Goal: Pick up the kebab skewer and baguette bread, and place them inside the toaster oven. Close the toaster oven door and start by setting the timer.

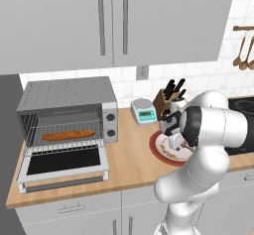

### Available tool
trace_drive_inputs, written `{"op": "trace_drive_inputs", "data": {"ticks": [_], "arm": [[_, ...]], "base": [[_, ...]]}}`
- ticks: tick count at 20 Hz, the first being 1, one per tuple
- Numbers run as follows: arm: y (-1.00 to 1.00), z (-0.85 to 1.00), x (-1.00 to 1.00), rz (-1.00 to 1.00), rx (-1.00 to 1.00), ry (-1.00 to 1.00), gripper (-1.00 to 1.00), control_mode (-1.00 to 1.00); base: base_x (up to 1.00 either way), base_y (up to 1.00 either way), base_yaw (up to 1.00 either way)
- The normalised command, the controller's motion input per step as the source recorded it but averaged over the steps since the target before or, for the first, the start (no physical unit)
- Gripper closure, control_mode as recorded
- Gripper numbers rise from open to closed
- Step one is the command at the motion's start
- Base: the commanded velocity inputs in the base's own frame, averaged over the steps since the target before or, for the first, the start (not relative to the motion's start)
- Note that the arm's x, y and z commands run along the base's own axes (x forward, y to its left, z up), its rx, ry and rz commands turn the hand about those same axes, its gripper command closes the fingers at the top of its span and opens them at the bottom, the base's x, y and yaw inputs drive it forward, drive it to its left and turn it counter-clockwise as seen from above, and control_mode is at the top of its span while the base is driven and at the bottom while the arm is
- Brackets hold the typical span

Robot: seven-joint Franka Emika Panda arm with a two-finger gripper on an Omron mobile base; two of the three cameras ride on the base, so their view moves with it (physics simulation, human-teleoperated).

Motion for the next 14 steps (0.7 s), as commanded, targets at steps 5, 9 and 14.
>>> {"op": "trace_drive_inputs", "data": {"ticks": [5, 9, 14], "arm": [[0.18, 0.22, -0.17, 0.04, 0.0, 0.0, 1.0, -1.0], [0.42, 0.77, -0.54, 0.12, 0.0, 0.0, 1.0, -1.0], [0.74, 0.86, -0.54, 0.16, 0.0, 0.01, 1.0, -1.0]], "base": [[0.0, 0.0, 0.0], [0.0, 0.0, 0.0], [0.0, 0.0, 0.0]]}}
